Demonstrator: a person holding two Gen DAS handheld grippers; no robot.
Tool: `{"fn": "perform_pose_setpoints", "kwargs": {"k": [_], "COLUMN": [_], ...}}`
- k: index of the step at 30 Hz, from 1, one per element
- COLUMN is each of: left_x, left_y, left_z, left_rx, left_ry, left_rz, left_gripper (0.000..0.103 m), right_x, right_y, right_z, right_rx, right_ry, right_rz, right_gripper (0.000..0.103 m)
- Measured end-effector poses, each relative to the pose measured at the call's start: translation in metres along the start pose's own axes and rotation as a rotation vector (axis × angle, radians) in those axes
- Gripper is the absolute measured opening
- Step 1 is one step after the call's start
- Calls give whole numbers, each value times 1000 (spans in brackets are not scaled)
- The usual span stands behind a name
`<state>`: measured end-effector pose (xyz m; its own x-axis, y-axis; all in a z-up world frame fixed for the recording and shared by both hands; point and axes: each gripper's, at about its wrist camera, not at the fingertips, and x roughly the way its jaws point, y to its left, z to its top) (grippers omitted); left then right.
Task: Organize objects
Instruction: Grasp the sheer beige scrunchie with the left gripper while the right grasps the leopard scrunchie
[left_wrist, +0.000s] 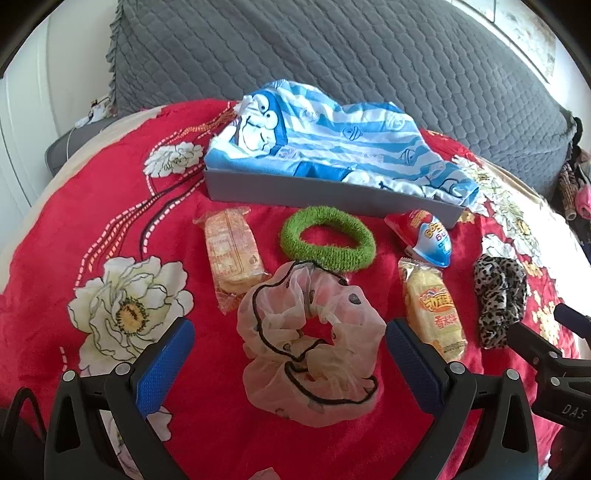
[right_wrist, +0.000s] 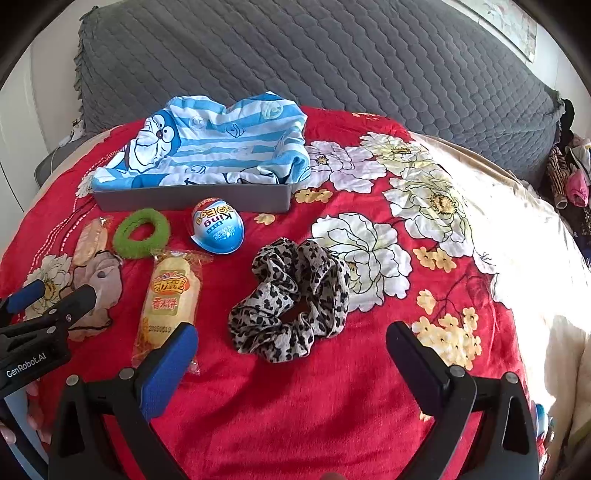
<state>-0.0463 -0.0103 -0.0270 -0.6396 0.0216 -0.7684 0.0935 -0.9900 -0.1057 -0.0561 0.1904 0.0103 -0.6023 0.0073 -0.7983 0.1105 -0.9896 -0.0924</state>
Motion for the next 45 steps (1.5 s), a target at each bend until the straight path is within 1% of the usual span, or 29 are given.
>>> {"fn": "perform_pose_setpoints", "kwargs": {"k": [9,19,27,30,33,38,45], "left_x": [17,30,34,37,39,43,48], "left_y": [-5,3,-3,-4,-5,-8,-10], "left_z": [-3,-6,-8,-9,-8,-8,-7], "left_rx": [-1,-39,-7,-3,0,5,5], "left_ry": [20,54,50,56,60,58,62], "left_rz": [1,-15,-17,-22,-28,-26,-28], "left_gripper": [103,103,103,103,103,103,103], "right_x": [18,34,52,59,65,67,72], "right_y": [-3,-4,-15,-19,-18,-12,-11], "right_z": [3,6,12,10,8,11,17], "right_rx": [12,22,56,75,63,36,36], "right_ry": [20,43,61,76,89,79,80], "right_rz": [10,4,-23,-13,-18,-15,-1], "right_gripper": [103,103,102,102,102,102,95]}}
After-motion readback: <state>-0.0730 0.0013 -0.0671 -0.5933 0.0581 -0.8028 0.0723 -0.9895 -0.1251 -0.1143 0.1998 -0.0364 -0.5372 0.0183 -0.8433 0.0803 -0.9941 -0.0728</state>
